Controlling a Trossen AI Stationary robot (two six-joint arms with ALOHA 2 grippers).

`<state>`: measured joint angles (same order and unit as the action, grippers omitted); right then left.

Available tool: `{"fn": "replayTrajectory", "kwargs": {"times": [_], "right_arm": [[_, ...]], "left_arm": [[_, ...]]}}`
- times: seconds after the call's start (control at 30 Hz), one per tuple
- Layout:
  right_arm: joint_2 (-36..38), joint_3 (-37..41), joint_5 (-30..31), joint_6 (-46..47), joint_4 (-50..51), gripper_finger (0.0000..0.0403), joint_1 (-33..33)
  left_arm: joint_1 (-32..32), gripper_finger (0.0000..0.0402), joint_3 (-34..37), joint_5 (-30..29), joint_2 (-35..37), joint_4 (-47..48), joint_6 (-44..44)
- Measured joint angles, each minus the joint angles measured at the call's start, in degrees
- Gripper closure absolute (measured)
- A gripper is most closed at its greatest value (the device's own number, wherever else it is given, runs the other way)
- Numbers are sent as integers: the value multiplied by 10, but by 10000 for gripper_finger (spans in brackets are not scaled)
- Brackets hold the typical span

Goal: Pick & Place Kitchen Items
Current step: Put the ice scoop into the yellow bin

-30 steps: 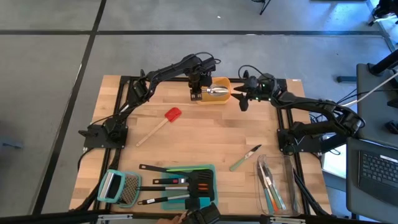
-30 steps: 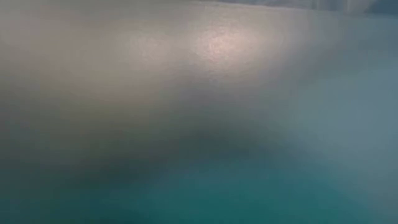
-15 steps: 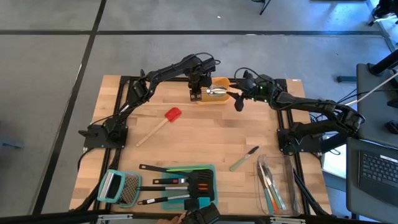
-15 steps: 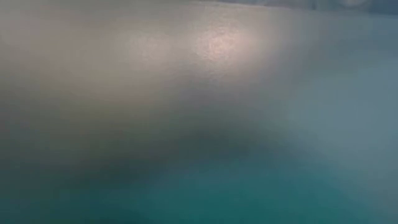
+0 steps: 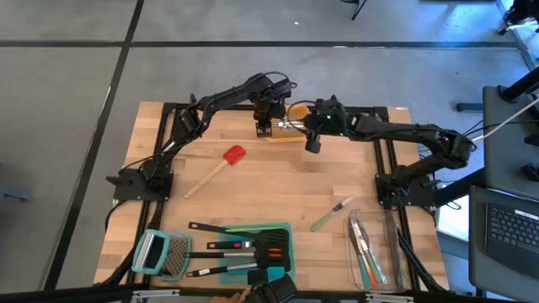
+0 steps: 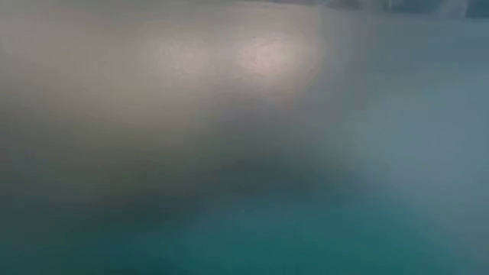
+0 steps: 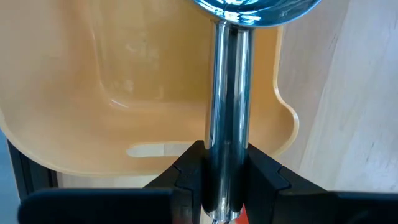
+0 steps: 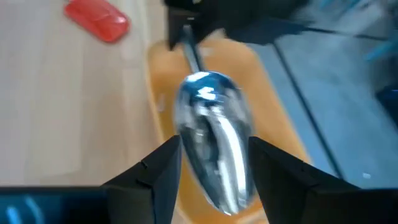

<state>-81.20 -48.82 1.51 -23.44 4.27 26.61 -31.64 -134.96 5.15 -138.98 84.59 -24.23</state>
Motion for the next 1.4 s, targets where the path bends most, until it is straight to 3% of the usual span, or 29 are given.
{"fn": "replayTrajectory", "kwargs": {"times": [0.33, 0.63, 0.8, 1.17, 1.4], "right_arm": [[-103, -51, -2, -17, 18, 162, -12], [-141, -51, 0, -28, 9, 171, 4], [-143, -51, 15, -29, 4, 210, 7], [-143, -51, 8, -30, 3, 354, 7], [-144, -50, 0, -24, 7, 388, 6]], "left_arm": [[-1, 333, 0, 10, 0, 4, 0], [-1, 333, 0, 34, 0, 6, -3], [-2, 333, 0, 35, 0, 7, -3], [-8, 333, 0, 38, 0, 11, 0], [-7, 333, 0, 26, 0, 6, -8]]}}
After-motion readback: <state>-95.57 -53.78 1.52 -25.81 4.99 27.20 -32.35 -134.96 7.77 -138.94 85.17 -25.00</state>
